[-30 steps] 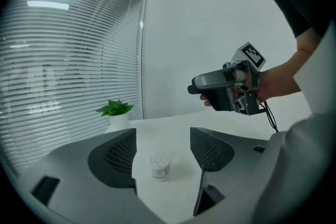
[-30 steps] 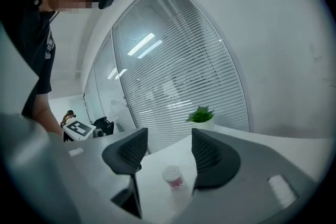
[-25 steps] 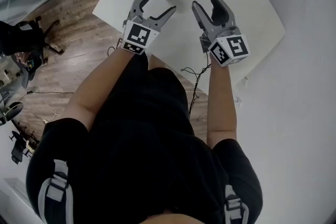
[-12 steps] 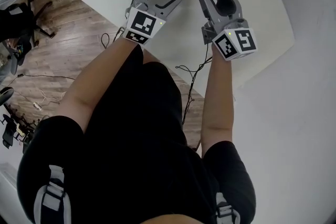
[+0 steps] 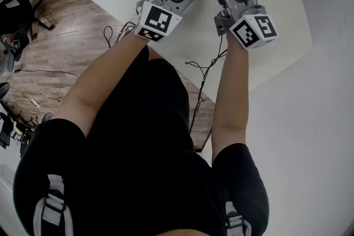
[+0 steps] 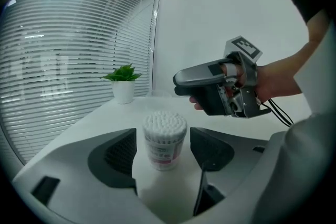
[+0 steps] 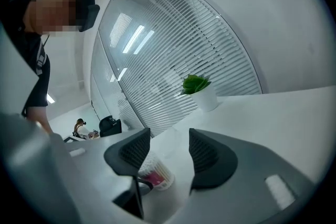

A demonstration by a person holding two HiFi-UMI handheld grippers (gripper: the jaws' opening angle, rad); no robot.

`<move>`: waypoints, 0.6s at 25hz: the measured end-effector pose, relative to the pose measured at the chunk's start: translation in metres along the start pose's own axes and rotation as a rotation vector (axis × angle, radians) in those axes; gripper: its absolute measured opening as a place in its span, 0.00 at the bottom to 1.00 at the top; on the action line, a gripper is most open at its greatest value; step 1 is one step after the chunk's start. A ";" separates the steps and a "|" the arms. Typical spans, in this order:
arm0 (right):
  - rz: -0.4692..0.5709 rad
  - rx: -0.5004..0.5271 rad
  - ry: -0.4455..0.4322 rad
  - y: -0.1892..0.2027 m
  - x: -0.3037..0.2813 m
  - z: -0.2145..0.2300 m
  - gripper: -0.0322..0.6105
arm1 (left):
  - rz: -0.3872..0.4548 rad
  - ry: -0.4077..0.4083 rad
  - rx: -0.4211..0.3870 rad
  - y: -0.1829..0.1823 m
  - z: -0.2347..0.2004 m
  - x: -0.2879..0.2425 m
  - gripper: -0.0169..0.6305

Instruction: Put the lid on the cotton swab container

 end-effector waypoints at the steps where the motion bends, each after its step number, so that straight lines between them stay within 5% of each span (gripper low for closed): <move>1: -0.007 -0.008 -0.006 -0.002 -0.008 0.000 0.40 | -0.005 -0.002 0.002 -0.001 -0.004 -0.001 0.50; 15: -0.065 -0.100 -0.087 0.017 -0.016 0.012 0.31 | -0.025 0.019 0.006 0.010 0.010 -0.001 0.42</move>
Point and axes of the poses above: the fingertips, and each gripper's own axes: x backward along the fingers, z to its right, y out of its underside, the point moved 3 cm from there along x, backward along the fingers, and after that the axes turned 13 degrees about z, right-handed, at the moved point
